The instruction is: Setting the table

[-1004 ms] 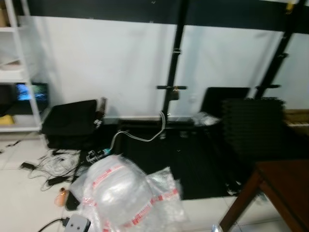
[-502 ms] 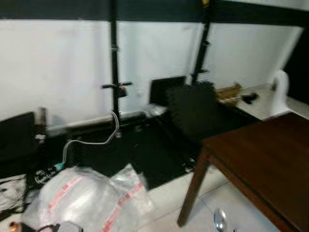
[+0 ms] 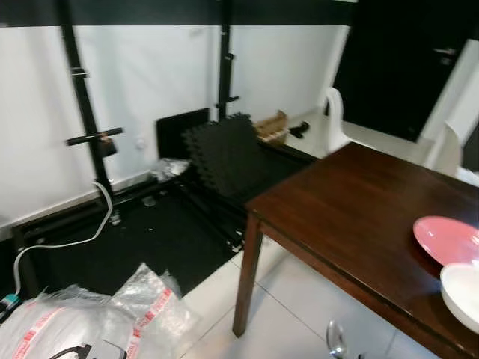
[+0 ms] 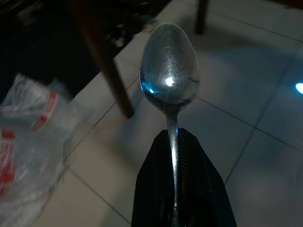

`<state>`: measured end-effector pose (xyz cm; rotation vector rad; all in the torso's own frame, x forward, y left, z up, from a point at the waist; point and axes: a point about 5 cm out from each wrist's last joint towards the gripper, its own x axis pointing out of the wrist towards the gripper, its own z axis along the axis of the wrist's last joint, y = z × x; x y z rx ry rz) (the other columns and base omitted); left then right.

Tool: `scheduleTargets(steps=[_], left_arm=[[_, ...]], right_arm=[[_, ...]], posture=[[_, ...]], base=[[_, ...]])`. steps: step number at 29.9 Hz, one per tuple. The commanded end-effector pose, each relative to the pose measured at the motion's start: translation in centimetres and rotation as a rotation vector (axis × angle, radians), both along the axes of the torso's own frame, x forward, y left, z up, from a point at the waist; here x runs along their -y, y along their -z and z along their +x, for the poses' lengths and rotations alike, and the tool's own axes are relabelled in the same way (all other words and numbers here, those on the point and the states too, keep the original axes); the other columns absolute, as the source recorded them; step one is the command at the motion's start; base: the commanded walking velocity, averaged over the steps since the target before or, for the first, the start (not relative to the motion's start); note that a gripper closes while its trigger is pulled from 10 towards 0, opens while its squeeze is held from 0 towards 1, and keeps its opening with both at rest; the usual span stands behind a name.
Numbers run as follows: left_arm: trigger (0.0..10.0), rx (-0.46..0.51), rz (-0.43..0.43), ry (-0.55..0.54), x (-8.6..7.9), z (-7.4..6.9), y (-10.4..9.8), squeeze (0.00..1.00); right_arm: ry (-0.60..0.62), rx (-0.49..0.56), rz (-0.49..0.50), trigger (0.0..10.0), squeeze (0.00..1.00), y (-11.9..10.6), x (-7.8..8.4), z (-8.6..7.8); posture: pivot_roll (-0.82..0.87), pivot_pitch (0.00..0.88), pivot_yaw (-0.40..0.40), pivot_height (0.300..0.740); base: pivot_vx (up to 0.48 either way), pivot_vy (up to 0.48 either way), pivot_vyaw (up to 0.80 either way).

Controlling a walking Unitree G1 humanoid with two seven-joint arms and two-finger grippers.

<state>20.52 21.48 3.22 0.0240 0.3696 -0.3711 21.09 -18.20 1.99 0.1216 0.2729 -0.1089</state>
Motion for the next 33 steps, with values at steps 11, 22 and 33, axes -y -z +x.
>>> scheduleTargets(steps=[11,22,33], left_arm=[[10.0,0.014,-0.027,0.017,0.8,1.0,-0.5,0.13],[10.0,0.112,-0.066,0.051,2.1,2.9,-3.0,0.13],[10.0,0.413,-0.147,0.007,4.2,6.5,-10.5,0.14]], right_arm=[[0.049,0.015,-0.005,10.0,0.00,-1.1,0.7,-0.4],[0.069,0.100,-0.021,10.0,0.00,-3.4,0.7,0.1],[0.154,0.476,-0.077,10.0,0.00,-12.5,0.9,1.5]], posture=[[0.00,0.062,0.061,0.740],[-0.01,0.064,0.067,0.740],[-0.03,0.066,0.076,0.740]], base=[[0.000,0.000,-0.80],[0.000,0.000,-0.80],[0.080,0.000,-0.42]])
